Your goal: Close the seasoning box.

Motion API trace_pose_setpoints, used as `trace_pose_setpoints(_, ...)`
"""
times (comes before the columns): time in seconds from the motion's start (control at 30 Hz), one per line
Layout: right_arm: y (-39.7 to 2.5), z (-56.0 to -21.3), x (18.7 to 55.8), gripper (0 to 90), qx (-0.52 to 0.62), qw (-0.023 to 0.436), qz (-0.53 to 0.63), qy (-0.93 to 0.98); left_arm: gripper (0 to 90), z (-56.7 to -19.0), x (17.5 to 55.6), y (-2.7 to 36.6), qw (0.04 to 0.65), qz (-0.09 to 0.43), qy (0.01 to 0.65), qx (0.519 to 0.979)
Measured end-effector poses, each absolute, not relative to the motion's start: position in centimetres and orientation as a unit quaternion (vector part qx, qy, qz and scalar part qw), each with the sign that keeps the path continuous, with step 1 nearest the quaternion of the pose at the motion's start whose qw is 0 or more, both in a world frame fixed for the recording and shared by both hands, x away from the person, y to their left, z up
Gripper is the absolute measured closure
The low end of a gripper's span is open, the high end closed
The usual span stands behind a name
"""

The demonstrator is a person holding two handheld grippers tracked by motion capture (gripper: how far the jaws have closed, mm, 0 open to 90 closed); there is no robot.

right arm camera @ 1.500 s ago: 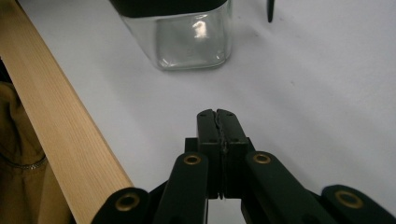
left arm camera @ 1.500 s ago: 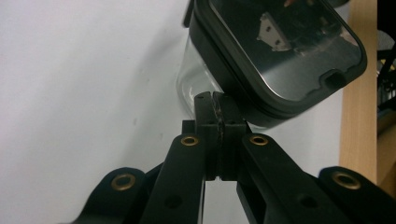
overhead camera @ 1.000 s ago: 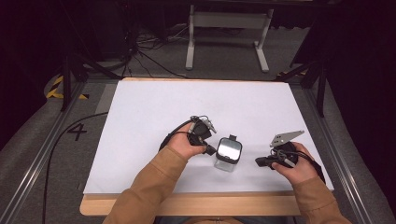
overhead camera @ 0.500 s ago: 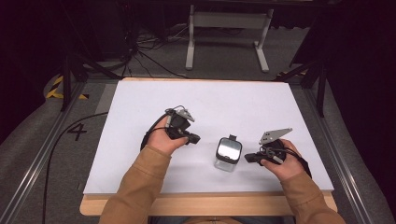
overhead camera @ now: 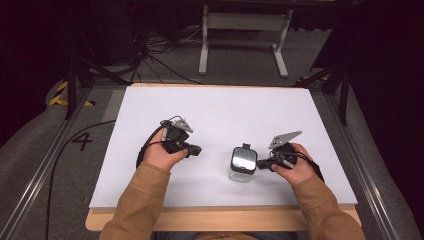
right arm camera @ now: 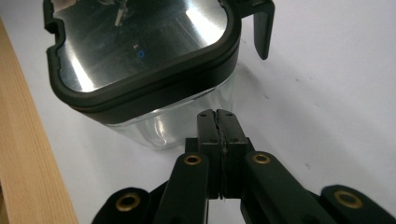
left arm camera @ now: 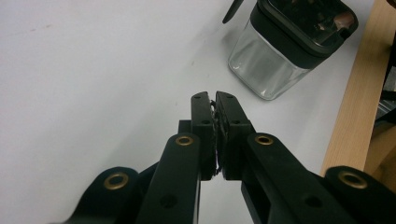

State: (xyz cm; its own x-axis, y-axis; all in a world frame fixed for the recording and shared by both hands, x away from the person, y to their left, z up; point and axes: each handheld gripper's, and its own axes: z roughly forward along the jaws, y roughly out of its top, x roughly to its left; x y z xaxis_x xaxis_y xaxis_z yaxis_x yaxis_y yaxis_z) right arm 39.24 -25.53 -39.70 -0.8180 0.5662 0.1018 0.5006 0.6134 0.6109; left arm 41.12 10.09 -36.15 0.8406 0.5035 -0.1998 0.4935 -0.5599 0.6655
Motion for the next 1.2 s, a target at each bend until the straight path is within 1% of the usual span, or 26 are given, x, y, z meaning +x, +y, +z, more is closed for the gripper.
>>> trace_pose_setpoints(0.3,-24.7,-39.9,40.8,90.0,0.291,0.057,0.329,0.896,86.9,-36.3,40.1,11.7,0.372,0.013,0.302,0.877)
trace_pose_setpoints(0.63,-24.6,-40.1,41.3,90.0,0.293,0.052,0.341,0.892,85.3,-36.4,39.9,11.8,0.371,0.013,0.304,0.877)
trace_pose_setpoints(0.7,-24.9,-39.7,41.2,90.0,0.293,0.061,0.343,0.890,84.6,-36.3,40.0,11.9,0.373,0.017,0.305,0.876)
trace_pose_setpoints(0.77,-25.6,-38.5,40.9,89.5,0.295,0.085,0.349,0.885,83.6,-36.2,40.1,12.0,0.373,0.025,0.307,0.875)
trace_pose_setpoints(0.8,-25.6,-38.5,40.9,89.5,0.295,0.085,0.349,0.885,83.3,-36.2,40.1,12.0,0.373,0.025,0.307,0.875)
trace_pose_setpoints(0.83,-26.1,-37.9,40.7,87.3,0.299,0.095,0.357,0.880,83.3,-36.1,40.2,12.1,0.371,0.032,0.312,0.874)
trace_pose_setpoints(0.87,-27.2,-36.7,40.3,82.2,0.308,0.112,0.376,0.867,82.6,-36.1,40.3,12.3,0.371,0.037,0.316,0.872)
trace_pose_setpoints(0.9,-27.2,-36.7,40.3,82.2,0.308,0.112,0.376,0.867,82.6,-36.1,40.3,12.3,0.371,0.037,0.316,0.872)
trace_pose_setpoints(0.93,-28.4,-35.6,40.0,79.6,0.318,0.129,0.390,0.855,82.8,-36.0,40.4,12.6,0.372,0.040,0.319,0.871)
trace_pose_setpoints(0.97,-29.0,-35.2,39.9,77.9,0.323,0.136,0.396,0.849,82.8,-36.0,40.4,12.6,0.372,0.040,0.319,0.871)
trace_pose_setpoints(1.0,-29.0,-35.2,39.9,77.9,0.323,0.136,0.396,0.849,82.8,-36.0,40.4,12.8,0.370,0.044,0.320,0.871)
trace_pose_setpoints(1.1,-31.1,-34.1,39.7,73.9,0.346,0.157,0.410,0.829,82.3,-35.9,40.7,13.5,0.374,0.050,0.333,0.864)
trace_pose_setpoints(1.2,-32.6,-33.9,39.9,70.0,0.365,0.171,0.410,0.818,81.8,-36.0,40.9,14.1,0.375,0.059,0.346,0.858)
